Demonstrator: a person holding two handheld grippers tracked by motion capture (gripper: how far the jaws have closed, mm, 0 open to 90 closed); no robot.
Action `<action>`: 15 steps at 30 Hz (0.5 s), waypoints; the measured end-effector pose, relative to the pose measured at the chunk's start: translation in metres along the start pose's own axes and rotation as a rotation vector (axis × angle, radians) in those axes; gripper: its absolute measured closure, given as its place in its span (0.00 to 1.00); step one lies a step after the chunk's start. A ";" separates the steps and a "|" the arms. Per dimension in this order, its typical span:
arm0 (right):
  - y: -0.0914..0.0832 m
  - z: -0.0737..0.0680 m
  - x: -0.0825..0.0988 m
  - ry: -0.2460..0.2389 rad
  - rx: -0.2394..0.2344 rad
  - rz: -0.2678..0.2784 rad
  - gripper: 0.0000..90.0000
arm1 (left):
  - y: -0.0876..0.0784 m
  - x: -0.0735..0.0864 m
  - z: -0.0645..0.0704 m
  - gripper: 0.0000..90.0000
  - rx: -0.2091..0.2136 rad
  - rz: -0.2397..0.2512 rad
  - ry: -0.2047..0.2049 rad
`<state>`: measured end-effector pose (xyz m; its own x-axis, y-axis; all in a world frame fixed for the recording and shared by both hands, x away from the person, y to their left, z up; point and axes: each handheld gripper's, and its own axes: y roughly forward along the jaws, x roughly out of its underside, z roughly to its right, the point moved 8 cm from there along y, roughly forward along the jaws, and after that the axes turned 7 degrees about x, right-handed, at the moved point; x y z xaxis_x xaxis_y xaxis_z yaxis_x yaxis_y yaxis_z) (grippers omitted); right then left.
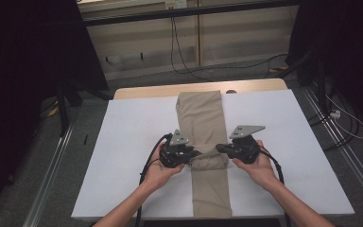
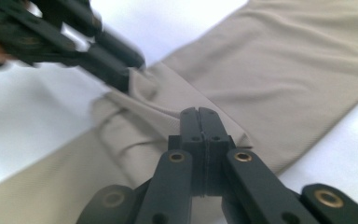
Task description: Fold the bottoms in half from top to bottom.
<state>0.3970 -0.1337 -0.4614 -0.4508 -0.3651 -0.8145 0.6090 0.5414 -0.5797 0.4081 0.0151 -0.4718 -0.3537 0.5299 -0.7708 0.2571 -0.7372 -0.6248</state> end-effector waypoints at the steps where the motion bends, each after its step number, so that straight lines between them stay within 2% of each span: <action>1: -0.005 -0.001 -0.001 0.003 0.007 0.008 1.00 | -0.003 -0.002 0.005 1.00 0.012 0.011 0.008; 4: -0.024 -0.009 -0.003 0.016 -0.023 0.033 1.00 | -0.019 -0.005 0.027 1.00 0.060 0.026 0.028; 7: -0.045 -0.018 0.002 0.044 -0.044 0.052 1.00 | -0.035 0.001 0.054 1.00 0.091 0.025 0.053; 12: -0.073 -0.053 0.028 0.035 -0.121 0.032 1.00 | -0.052 0.030 0.095 1.00 0.141 -0.028 0.092; 15: -0.088 -0.077 0.048 0.014 -0.147 -0.002 1.00 | -0.058 0.046 0.113 1.00 0.176 -0.071 0.080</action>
<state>0.2714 -0.1403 -0.4485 -0.4620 -0.3562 -0.8122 0.5059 0.6463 -0.5713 0.2747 0.0353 -0.4569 -0.2907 0.6099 -0.7373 0.0708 -0.7547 -0.6522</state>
